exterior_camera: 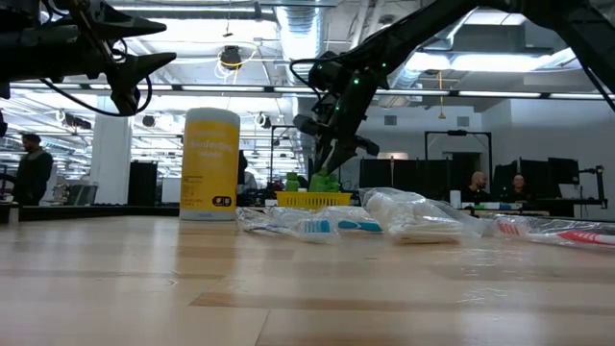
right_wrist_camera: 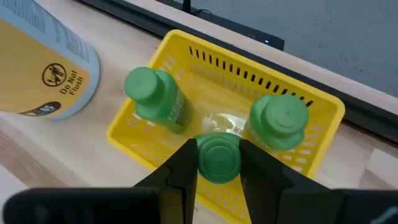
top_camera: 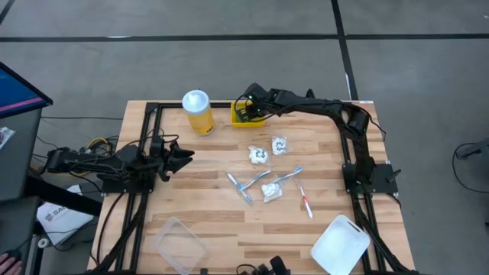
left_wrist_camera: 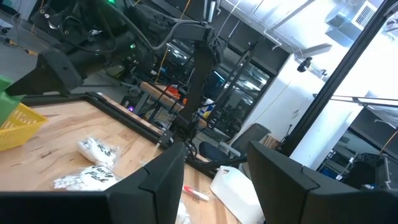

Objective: Pick & Place Travel size toiletries
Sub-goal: Put the green shampoo into the yellow bin

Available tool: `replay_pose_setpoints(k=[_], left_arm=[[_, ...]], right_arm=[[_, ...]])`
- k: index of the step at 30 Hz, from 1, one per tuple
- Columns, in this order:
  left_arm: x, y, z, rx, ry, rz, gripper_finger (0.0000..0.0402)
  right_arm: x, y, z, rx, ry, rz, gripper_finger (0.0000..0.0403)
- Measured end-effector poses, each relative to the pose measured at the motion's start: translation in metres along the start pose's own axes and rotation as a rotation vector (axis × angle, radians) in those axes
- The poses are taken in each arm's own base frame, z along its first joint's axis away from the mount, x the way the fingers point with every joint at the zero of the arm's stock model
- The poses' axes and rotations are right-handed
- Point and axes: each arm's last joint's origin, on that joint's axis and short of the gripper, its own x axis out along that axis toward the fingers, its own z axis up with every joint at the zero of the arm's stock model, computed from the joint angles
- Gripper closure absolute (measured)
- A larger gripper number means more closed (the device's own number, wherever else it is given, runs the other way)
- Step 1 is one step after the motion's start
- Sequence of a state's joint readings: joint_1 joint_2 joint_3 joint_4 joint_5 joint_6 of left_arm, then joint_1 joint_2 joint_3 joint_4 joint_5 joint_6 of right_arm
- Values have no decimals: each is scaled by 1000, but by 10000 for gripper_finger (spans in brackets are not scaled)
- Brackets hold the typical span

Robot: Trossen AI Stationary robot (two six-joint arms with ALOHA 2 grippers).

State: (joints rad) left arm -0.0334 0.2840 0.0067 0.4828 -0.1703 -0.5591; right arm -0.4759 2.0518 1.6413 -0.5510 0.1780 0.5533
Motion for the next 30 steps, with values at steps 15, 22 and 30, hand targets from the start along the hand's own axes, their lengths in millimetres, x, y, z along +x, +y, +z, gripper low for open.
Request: replay_pose_setpoints(k=[15,22,30], left_arm=[[0,0,0,-1,-5,-2,230],[0,0,0,-1,-5,-3,230],[0,0,1,-1,-7,-3,230]], right_arm=[[1,-1,2,-22,-1,21,311],[1,-3,2,-22,5,18,311],[1,-8,0,-45,62,9,311]])
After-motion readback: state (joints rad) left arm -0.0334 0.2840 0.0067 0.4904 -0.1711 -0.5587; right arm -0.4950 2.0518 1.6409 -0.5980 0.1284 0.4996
